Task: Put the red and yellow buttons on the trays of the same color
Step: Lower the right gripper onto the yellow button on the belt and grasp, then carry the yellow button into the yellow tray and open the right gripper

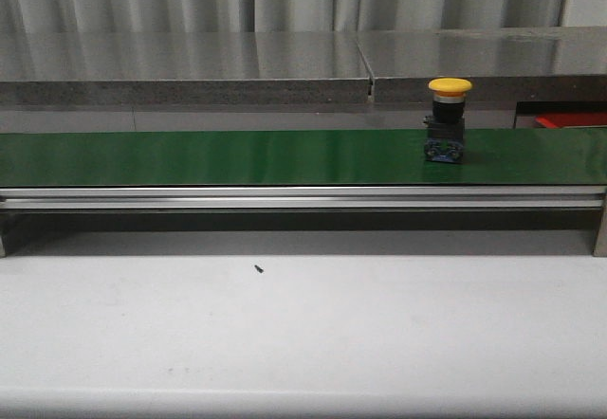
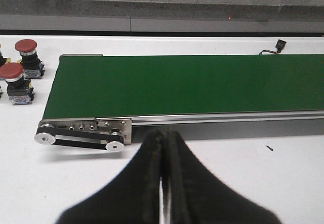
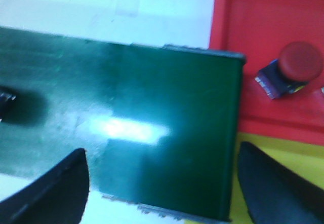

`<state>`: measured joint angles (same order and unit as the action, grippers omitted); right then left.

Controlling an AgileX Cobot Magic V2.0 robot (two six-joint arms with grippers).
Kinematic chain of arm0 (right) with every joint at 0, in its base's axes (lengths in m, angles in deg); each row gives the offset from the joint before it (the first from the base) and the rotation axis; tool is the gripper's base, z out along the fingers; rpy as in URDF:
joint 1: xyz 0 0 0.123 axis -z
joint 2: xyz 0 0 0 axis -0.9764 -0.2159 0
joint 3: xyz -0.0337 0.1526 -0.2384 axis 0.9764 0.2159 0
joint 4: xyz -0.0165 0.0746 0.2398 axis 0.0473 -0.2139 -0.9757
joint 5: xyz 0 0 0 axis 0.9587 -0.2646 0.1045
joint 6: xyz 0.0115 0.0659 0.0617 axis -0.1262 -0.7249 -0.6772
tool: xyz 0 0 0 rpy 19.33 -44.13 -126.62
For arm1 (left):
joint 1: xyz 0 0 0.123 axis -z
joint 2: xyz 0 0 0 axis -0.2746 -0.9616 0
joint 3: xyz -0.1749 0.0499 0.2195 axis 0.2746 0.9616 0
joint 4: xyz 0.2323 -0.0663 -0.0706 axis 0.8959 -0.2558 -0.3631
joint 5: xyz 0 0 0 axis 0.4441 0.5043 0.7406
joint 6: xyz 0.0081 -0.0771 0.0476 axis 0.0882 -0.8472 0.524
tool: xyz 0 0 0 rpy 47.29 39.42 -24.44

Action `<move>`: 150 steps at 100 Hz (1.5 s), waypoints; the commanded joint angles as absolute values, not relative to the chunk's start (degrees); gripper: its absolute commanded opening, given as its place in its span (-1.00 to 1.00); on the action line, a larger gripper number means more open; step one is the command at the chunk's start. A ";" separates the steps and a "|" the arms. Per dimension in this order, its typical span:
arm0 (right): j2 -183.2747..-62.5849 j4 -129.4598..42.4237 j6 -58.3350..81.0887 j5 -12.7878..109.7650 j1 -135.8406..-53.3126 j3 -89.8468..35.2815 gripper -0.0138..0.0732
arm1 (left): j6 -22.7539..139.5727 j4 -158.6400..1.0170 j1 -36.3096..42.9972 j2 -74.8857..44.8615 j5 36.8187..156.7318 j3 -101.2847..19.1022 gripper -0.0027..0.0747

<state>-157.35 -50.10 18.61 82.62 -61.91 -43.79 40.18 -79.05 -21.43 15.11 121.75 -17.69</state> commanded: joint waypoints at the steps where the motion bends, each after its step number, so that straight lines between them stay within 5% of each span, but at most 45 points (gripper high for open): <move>1: -153.32 -51.52 19.69 79.22 -63.85 -40.85 0.69 | 40.03 -80.78 -21.13 14.79 117.74 -19.20 -0.98; 42: -154.00 -51.47 20.08 75.28 -74.89 -36.49 0.69 | 40.03 -80.78 -21.13 14.79 117.74 -19.20 -0.98; 98: -166.29 -52.07 20.08 78.79 -75.68 -51.06 0.68 | 40.03 -80.78 -21.13 14.79 117.74 -19.20 -0.98; 108: -166.87 -52.07 20.08 79.37 -75.68 -51.18 0.47 | 40.03 -80.78 -21.13 14.79 117.74 -19.20 -0.98; 130: -166.18 -52.02 20.08 81.06 -75.38 -51.18 -0.44 | 40.03 -80.78 -21.13 14.79 117.74 -19.20 -0.98; 150: -162.09 -52.02 19.93 83.31 -71.79 -51.79 -0.57 | 40.03 -80.78 -21.13 14.79 117.74 -19.20 -0.98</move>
<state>-167.64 -50.63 19.58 83.46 -74.11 -49.40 40.27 -79.05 -21.43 15.11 121.75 -17.69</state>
